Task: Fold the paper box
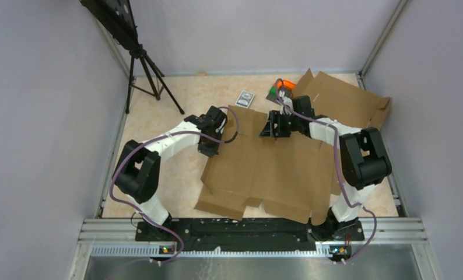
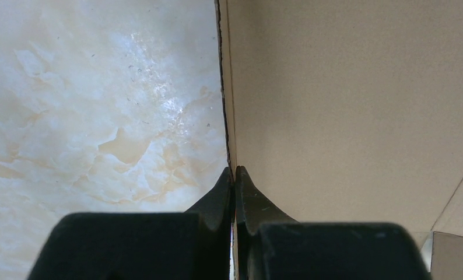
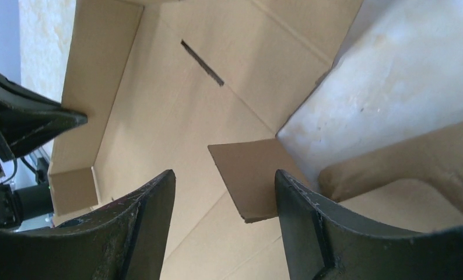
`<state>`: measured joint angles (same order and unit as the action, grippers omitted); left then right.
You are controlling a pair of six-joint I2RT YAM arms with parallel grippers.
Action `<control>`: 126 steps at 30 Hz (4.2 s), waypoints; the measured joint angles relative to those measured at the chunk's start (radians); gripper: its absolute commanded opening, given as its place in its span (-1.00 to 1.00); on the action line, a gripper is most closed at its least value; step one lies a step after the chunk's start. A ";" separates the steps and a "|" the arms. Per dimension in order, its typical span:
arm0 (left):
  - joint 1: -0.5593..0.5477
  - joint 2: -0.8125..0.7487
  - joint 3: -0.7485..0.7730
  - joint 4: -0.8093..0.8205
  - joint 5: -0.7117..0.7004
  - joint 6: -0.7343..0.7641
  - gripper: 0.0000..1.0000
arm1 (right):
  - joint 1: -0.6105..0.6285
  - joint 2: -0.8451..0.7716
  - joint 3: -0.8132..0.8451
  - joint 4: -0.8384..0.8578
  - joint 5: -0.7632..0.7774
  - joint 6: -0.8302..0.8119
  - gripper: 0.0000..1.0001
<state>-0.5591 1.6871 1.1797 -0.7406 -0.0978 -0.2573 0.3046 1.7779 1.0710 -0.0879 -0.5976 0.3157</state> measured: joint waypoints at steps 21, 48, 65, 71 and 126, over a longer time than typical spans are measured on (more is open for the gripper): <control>-0.001 0.007 0.000 0.000 0.003 -0.008 -1.00 | 0.021 0.001 -0.045 -0.014 0.045 0.010 0.25; 0.121 -0.097 -0.153 0.043 -0.071 -0.150 -1.00 | -0.025 -0.668 -0.187 -0.592 0.793 0.257 0.91; 0.123 -0.096 -0.153 0.048 -0.073 -0.106 -1.00 | -0.174 -0.616 -0.415 -0.506 0.716 0.304 0.83; 0.123 -0.092 -0.149 0.048 -0.075 -0.105 -1.00 | -0.278 -0.603 -0.481 -0.377 0.541 0.248 0.76; 0.088 -0.039 -0.100 0.105 0.087 -0.084 -1.00 | -0.021 -0.475 -0.341 -0.323 0.443 0.129 0.98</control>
<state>-0.4713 1.6478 1.0794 -0.6357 -0.0109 -0.3416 0.2832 1.3033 0.7303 -0.4110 -0.1543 0.4446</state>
